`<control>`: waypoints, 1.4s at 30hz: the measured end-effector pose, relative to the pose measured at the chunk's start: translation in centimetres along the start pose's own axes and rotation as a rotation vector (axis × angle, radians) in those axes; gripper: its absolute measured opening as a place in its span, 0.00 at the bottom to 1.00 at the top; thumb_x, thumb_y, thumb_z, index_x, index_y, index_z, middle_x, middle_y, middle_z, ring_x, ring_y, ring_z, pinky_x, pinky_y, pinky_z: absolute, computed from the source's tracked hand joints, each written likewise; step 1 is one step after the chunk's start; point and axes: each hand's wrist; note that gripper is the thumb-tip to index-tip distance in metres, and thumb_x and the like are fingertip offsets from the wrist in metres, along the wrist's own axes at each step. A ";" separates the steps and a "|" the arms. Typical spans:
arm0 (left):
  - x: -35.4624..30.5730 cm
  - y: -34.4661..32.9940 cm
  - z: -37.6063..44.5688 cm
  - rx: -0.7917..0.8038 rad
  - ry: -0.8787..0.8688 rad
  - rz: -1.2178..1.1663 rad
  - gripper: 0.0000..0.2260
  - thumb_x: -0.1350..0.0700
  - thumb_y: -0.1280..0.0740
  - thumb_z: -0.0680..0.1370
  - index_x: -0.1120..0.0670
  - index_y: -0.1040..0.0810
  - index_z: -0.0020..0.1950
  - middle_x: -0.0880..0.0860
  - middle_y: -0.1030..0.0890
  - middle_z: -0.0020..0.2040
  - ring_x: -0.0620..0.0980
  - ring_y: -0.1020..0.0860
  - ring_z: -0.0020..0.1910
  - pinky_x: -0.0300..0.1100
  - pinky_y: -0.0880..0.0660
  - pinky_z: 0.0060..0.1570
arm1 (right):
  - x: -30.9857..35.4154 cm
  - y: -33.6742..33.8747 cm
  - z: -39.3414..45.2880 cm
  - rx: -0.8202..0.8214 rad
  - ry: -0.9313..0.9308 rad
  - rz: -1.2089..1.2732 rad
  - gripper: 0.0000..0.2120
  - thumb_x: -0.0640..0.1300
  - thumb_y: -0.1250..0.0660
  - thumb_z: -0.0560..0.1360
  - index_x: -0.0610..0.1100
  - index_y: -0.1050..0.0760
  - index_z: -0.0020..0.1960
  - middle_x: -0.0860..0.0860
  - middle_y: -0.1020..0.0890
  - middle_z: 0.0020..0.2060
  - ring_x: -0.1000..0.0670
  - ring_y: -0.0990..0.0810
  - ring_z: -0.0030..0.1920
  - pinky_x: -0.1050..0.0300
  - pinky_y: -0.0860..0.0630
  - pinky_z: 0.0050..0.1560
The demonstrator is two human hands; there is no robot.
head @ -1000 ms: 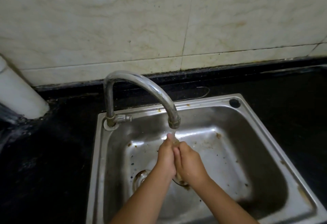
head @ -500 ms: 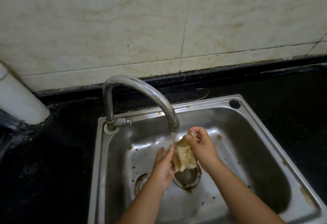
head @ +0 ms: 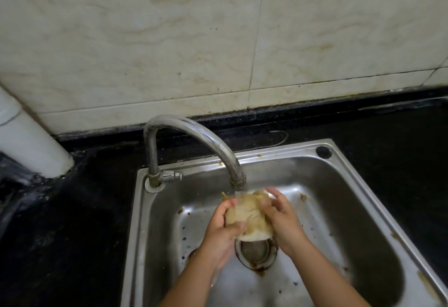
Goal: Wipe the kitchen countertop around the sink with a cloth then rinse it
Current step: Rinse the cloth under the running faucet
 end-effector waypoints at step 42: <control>-0.4 -1.1 1.4 -0.243 -0.038 -0.217 0.09 0.66 0.42 0.78 0.54 0.30 0.52 0.55 0.25 0.45 0.48 0.25 0.38 0.33 0.25 0.27 | -1.8 -1.5 -0.4 -0.018 -0.037 -0.182 0.12 0.38 0.44 0.80 0.47 0.24 0.45 0.45 0.20 0.45 0.49 0.21 0.45 0.58 0.24 0.45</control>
Point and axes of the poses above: each hand's wrist, its own z-axis towards the middle knuckle, its own y-axis out of the back of the hand, x = y × z
